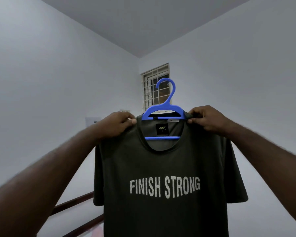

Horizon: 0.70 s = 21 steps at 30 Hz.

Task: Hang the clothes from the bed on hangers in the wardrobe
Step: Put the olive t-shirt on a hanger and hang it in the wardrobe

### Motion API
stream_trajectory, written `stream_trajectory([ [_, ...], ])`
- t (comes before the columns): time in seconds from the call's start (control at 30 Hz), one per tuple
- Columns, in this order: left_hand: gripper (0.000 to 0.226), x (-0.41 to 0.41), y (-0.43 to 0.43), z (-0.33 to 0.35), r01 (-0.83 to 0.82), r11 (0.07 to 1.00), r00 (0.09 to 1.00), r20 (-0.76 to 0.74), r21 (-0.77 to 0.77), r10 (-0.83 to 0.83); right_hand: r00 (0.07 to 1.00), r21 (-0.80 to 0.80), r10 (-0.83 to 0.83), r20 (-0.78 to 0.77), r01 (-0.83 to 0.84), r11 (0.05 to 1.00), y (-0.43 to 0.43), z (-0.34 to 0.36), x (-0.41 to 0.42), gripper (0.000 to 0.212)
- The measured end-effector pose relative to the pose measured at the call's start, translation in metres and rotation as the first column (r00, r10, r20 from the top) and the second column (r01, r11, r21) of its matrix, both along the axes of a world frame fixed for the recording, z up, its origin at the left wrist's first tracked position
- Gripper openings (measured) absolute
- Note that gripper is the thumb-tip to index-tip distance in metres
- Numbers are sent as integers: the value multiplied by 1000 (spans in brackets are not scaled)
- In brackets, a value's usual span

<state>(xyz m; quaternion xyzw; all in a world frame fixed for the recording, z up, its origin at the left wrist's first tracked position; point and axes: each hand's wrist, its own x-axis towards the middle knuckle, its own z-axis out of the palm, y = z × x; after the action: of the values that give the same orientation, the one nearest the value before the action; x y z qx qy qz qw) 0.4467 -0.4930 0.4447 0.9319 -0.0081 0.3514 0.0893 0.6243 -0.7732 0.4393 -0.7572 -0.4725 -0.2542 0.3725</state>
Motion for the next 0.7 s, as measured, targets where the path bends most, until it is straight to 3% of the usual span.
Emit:
stream_trajectory([
  [0.1, 16, 10, -12, 8, 37, 999, 998, -58, 5, -36, 1000, 6, -21, 10, 21, 1000, 1, 2, -4, 11],
  [0.3, 4, 32, -22, 8, 157, 985, 968, 208, -66, -140, 946, 165, -259, 194, 229, 959, 2, -2, -3, 10],
  [0.37, 6, 39, -18, 5, 174, 982, 959, 237, -69, -153, 966, 81, -218, 138, 208, 975, -4, 1, -4, 17],
  [0.47, 10, 47, -12, -2, 200, 975, 951, 260, -97, -169, 986, -200, -166, 1, 163, 966, -20, 10, -1, 16],
  [0.5, 11, 49, -11, -4, 205, 973, 954, 242, -104, -175, 979, -287, -204, -7, 194, 938, -24, 10, 1, 6],
  [0.57, 19, 55, -8, -10, 217, 967, 974, 96, -134, -205, 958, -361, -283, 50, 282, 889, -26, 5, 9, 10],
  [0.63, 24, 62, -1, -17, 191, 961, 962, -154, -202, -224, 931, -323, -345, 119, 364, 873, -24, -6, 23, 10],
  [0.7, 21, 73, 7, -26, 72, 982, 915, -380, -172, -133, 916, -364, -373, 148, 401, 841, -15, -21, 37, 19],
])
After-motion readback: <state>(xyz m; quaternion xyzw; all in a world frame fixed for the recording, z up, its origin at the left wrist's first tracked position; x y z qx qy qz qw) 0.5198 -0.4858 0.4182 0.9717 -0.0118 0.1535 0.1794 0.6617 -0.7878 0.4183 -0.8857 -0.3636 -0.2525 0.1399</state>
